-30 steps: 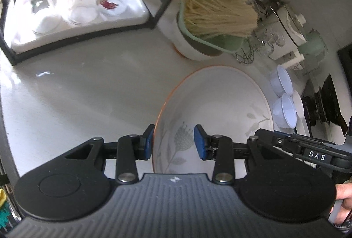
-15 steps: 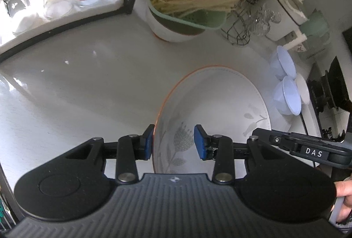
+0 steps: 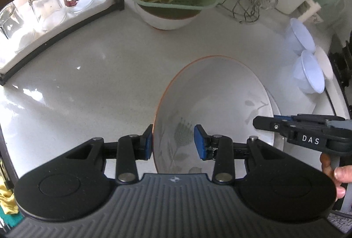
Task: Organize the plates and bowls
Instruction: 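Lift the leaf plate with both grippers and carry it toward the plate stack, then lower the leaf plate onto the plate stack and open both grippers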
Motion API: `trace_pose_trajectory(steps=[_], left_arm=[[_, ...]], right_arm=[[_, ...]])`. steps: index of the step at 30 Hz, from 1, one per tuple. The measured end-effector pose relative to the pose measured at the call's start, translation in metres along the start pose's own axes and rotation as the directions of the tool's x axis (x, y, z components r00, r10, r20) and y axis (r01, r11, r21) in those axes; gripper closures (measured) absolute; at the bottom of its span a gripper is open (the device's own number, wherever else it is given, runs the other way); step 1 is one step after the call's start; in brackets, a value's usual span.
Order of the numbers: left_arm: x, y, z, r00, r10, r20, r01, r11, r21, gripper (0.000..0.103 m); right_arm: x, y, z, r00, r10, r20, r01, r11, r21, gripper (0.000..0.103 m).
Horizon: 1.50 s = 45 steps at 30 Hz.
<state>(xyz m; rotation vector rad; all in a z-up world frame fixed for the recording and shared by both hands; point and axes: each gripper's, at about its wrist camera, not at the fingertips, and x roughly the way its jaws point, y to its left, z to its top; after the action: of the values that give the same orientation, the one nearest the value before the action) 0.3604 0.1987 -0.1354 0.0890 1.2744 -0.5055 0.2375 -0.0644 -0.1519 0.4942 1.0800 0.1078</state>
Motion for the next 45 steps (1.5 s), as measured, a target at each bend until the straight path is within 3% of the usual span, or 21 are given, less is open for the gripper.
trace_pose_trajectory(steps=[14,22,42,45], left_arm=[[0.020,-0.019,-0.006,0.996,0.089,0.007,-0.089,0.996,0.007,0.060],[0.025,-0.020,-0.010,0.994,0.107,0.030,-0.105,0.993,-0.058,0.060],[-0.010,-0.041,-0.027,0.973,0.134,0.188,-0.094,0.973,-0.209,0.060],[-0.013,-0.046,-0.034,0.967,0.143,0.211,-0.093,0.969,-0.229,0.060]], right_arm=[[0.001,-0.006,0.001,1.000,-0.024,-0.008,0.023,0.998,-0.062,0.086],[-0.001,-0.002,0.004,0.999,-0.044,-0.020,0.041,0.989,-0.145,0.086],[-0.020,-0.007,0.009,0.999,-0.039,0.012,0.041,0.968,-0.247,0.087],[-0.022,-0.004,0.012,0.997,-0.065,0.032,0.071,0.960,-0.271,0.086]])
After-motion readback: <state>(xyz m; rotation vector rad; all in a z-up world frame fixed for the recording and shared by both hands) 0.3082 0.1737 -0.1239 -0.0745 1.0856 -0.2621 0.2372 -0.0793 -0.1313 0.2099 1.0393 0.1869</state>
